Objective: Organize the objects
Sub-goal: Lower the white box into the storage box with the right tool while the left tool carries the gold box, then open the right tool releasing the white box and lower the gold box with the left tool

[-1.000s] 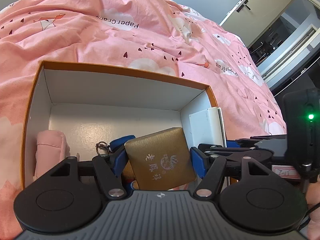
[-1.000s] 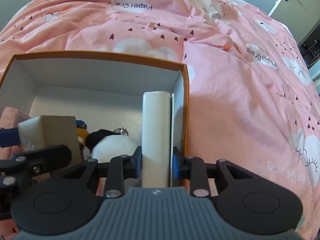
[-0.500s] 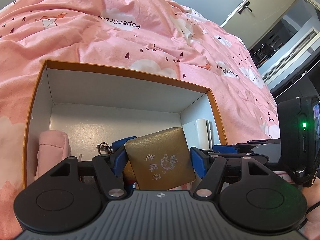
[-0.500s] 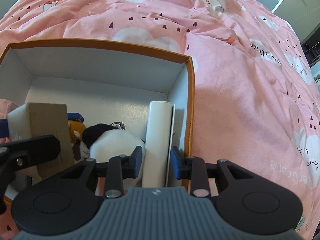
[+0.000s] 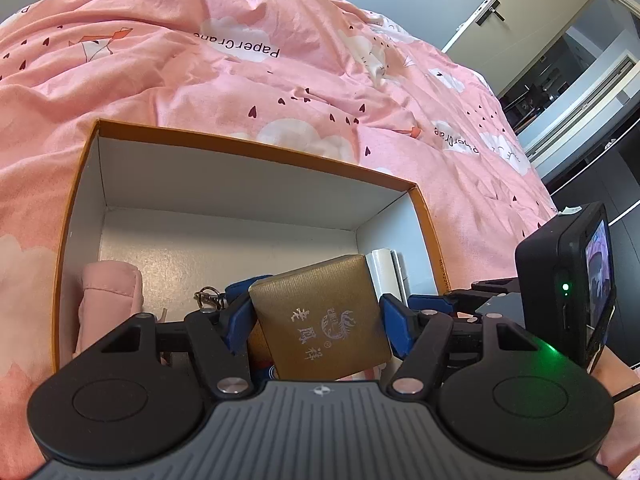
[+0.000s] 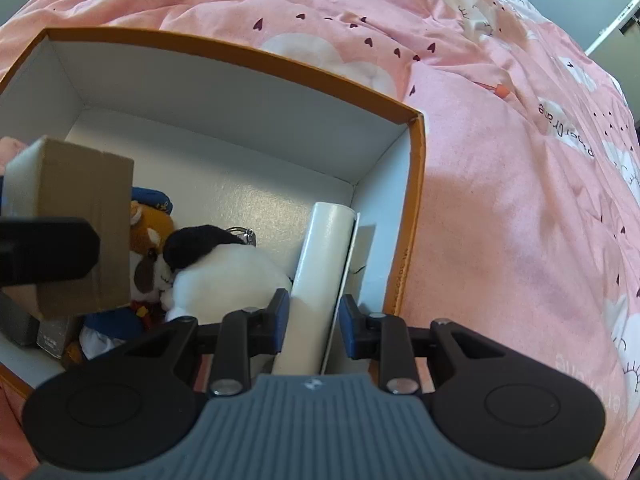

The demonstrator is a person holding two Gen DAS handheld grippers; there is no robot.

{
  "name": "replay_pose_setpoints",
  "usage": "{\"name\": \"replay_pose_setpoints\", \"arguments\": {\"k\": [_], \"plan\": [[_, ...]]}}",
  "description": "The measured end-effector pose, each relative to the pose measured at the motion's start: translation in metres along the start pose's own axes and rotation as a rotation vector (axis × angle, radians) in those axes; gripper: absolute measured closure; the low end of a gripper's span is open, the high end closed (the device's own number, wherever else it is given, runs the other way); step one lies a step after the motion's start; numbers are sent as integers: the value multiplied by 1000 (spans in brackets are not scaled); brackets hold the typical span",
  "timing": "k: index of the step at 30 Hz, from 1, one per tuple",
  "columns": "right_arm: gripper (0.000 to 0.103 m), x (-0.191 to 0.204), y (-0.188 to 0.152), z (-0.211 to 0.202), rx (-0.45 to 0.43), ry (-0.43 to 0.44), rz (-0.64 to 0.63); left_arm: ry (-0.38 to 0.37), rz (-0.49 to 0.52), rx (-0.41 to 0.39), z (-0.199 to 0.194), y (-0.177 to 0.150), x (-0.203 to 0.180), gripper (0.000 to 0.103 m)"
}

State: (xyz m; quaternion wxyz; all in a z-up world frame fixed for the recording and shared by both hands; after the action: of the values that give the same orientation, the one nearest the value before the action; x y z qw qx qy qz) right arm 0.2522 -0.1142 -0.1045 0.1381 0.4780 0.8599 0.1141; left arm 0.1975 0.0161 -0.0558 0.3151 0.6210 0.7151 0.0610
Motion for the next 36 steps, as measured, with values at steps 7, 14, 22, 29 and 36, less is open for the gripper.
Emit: {"name": "replay_pose_setpoints", "arguments": {"k": [7,14,22,29,36], "plan": [[73,1,-3,-8,-18,15,-55,6,23,-5,2,4,-11,26],[72,-7,-1,-42,-138,27,-41,24,51,-3,12,11,-24,26],[75,-25,10,-53,-225,35,-1,58,58,-12,27,28,-30,26],[75,-48,16,-54,-270,43,93,79,37,3,51,48,-31,26],[75,-60,20,-48,-273,64,139,125,58,28,85,51,-38,26]]}}
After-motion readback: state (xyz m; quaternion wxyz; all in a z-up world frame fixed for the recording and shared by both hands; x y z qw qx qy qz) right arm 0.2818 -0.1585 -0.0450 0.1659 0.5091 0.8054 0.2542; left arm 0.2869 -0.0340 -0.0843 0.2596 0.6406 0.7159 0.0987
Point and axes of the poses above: each gripper's, at about its wrist camera, not at the fingertips, and z roughly the way its jaws point, x to its left, y to its top, the point moved 2 cm from there along z, roughly the way its jaws point, and after that the axes turned 5 degrees about y, right-handed, at the moved point
